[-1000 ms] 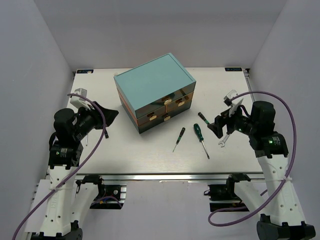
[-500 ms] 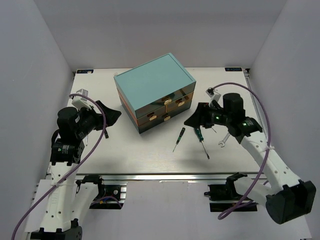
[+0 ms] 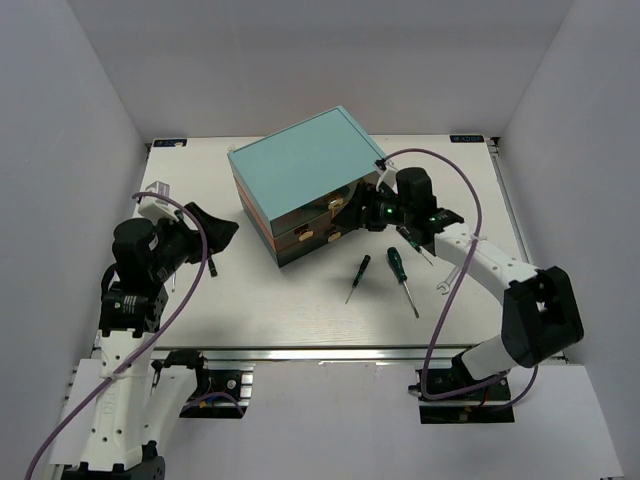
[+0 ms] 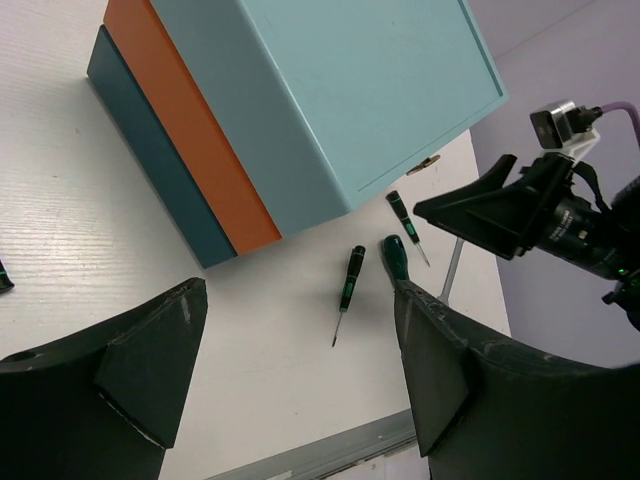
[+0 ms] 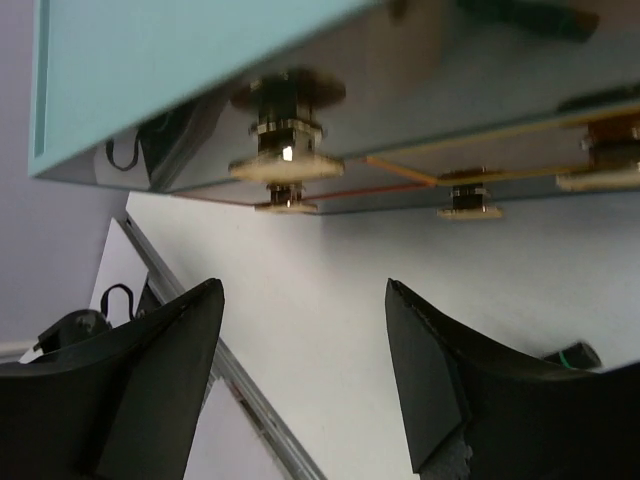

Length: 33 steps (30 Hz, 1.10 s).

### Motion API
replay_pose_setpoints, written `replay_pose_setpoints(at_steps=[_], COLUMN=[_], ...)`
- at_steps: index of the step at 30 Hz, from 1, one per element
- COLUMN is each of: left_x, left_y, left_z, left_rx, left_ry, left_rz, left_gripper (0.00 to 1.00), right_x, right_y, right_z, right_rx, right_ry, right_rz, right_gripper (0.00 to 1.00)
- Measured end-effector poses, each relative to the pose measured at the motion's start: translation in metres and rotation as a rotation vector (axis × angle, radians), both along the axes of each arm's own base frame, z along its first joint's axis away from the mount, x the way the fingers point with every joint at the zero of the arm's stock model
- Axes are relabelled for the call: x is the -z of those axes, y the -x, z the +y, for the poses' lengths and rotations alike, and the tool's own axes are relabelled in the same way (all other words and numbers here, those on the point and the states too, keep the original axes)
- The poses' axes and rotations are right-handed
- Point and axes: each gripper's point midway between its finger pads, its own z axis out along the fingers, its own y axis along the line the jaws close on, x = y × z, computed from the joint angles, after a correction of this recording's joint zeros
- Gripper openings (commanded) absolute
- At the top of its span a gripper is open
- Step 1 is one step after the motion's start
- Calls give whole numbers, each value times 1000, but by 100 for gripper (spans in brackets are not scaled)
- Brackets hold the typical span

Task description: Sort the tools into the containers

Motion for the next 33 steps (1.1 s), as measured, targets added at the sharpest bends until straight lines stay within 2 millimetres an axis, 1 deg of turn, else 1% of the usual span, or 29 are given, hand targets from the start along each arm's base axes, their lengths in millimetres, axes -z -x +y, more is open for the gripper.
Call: replay_pose_setpoints(at_steps=[3,8,12,15,20,22,25,28,32,33], left_x=[0,3,6,6,6,7,6,6,10,11], left_y=[0,-1,-2,-2,-3,-4,-5,-7,-10,-10], left_z=[1,1,1,1,1,1,1,0,0,0], left_rx=[-10,-18,-20,-20,-21,-21,-22,-23,-26,-26], left_ry=[8,16,19,19,21,24,27,32,40,41], left_rz=[3,11,20,19,17,17,14,9,13,16], left_gripper=[85,85,86,86,86,86,86,86,85,86], right_x=[0,-13,-20,-19,-15,-14,-13,-13,-15,-14], right_y=[-12,-31,-40,-44,-47,-48,-47,-45,-29,-20], right_z=[11,24,30,30,28,27,27,24,13,7], right_rx=[-7,-4,1,18,39,43,42,52,62,62], right_ry=[-5,-32,-46,-43,-24,-22,-21,-23,-20,-19], right_rz=[-19,-76,-99,-102,-101,-101,-106,-129,-145,-145], right_gripper=[71,70,67,61,44,37,33,32,32,32])
